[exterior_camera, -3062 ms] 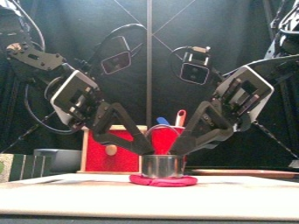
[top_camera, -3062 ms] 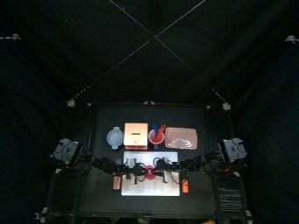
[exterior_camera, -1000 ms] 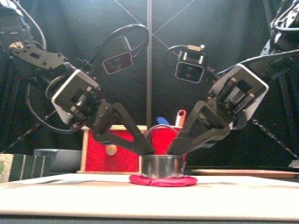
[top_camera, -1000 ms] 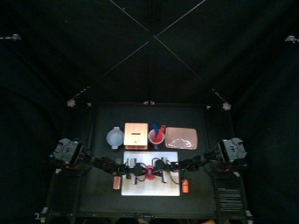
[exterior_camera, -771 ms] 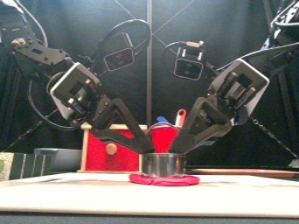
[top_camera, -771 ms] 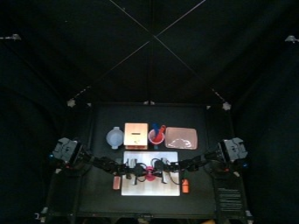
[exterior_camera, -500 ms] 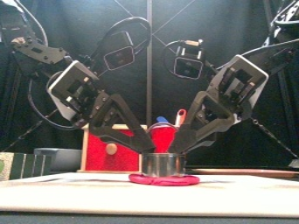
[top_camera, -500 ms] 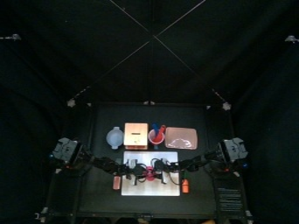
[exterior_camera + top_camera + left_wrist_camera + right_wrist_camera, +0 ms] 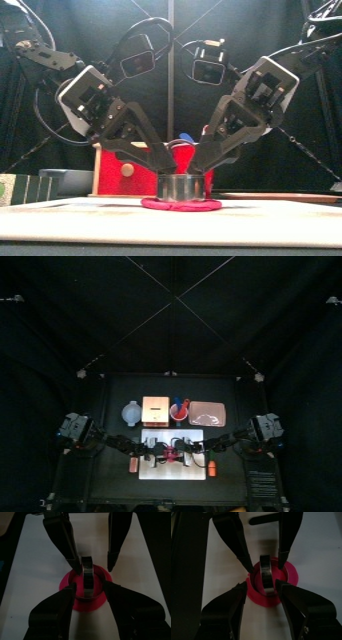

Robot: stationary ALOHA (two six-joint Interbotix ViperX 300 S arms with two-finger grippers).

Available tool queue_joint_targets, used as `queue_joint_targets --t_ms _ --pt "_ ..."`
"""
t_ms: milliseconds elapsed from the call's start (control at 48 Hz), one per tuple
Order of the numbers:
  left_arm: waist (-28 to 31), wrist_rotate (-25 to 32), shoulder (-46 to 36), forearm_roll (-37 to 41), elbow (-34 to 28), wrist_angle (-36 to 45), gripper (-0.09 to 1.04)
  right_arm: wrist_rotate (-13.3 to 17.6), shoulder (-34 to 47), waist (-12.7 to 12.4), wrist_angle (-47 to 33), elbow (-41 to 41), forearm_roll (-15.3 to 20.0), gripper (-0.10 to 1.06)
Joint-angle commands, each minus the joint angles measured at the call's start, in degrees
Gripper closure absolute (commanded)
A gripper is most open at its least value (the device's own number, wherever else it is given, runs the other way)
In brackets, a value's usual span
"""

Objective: Get the cutter from the drawer then cut the dough then place the extra dough in the bowl
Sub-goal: Cut the dough

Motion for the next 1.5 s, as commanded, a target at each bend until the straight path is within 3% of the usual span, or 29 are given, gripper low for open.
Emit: queue_joint_targets --t_ms 21,542,771,979,1104,1354,1500 --pt "-0.4 0.0 -2.0 0.0 0.2 0.5 0.07 -0.2 -3.4 -0.5 -0.3 -0.9 -0.3 0.12" --pt "0.8 0.5 -6.0 4.3 -0.8 -6.2 0.07 0.0 -4.7 -1.1 0.6 -4.1 -5.3 0.13" --pt "0.0 1.1 -10.0 4.0 1.6 -10.9 0.07 0.3 -4.7 -1.8 6.1 -6.0 -8.3 0.13" --pt "-1.6 1.0 -12.1 1.6 7.0 -15.7 0.10 0.2 -4.7 -1.7 8.6 -7.6 -8.5 0.13" --pt "-2.0 1.1 -10.5 -1.6 8.3 -16.8 0.18 0.1 -4.7 -1.5 10.3 -8.4 -8.6 0.13" --pt "-2.2 1.0 -3.4 -2.4 6.2 -17.2 0.46 -0.2 -4.7 -1.4 16.4 -11.2 -9.8 0.13" --pt "-2.7 0.8 0.2 -2.5 4.7 -17.4 0.53 0.1 -4.6 -1.4 18.1 -12.2 -9.8 0.13"
